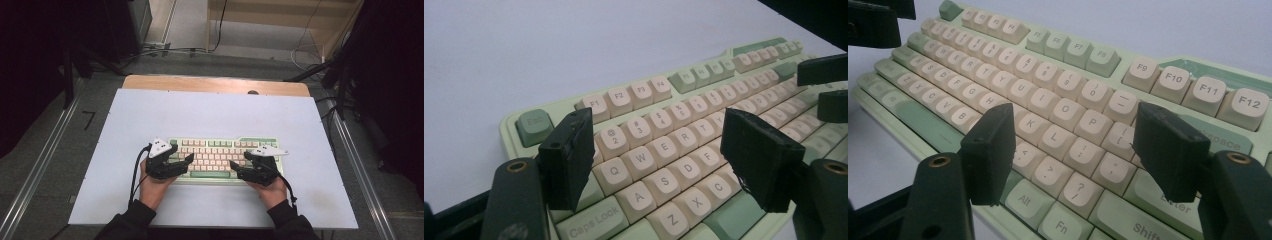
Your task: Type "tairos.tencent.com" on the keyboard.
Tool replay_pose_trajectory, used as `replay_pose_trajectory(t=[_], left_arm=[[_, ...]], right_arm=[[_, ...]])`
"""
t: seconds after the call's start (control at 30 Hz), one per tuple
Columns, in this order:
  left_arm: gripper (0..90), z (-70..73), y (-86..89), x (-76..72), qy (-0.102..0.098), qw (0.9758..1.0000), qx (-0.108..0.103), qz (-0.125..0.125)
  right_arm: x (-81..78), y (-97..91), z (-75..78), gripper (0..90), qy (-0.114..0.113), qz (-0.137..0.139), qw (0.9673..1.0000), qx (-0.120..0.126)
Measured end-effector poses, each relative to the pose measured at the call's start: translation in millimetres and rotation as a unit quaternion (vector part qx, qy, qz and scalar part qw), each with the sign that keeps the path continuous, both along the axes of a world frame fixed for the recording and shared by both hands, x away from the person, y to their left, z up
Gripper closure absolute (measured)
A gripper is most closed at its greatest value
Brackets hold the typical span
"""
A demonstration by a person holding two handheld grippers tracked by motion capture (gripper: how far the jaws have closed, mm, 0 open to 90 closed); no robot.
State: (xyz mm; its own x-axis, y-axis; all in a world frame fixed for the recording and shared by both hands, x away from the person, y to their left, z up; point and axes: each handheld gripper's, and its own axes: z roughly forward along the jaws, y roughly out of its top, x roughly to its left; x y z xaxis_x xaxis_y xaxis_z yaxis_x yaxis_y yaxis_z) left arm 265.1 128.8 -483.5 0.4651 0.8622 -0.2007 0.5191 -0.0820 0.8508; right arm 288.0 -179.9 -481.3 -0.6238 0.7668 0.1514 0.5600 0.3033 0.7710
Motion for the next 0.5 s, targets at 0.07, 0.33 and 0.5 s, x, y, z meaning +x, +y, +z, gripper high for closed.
replay_pose_trajectory(t=[0.07,0.33,0.5], left_arm=[[30.2,-0.1,0.2,0.8,0.002,1.0,-0.001,0.0],[33.7,-1.1,-2.8,6.1,0.004,1.0,0.006,0.004],[53.4,-0.7,-7.7,9.3,-0.003,0.9998,0.02,-0.003]], right_arm=[[-0.1,-0.4,0.0,31.8,-0.001,0.0,1.0,0.001],[-2.5,-5.1,-0.6,31.8,0.0,-0.006,1.0,-0.002],[-4.5,-11.6,-0.3,31.7,0.001,-0.018,0.9998,0.0]])
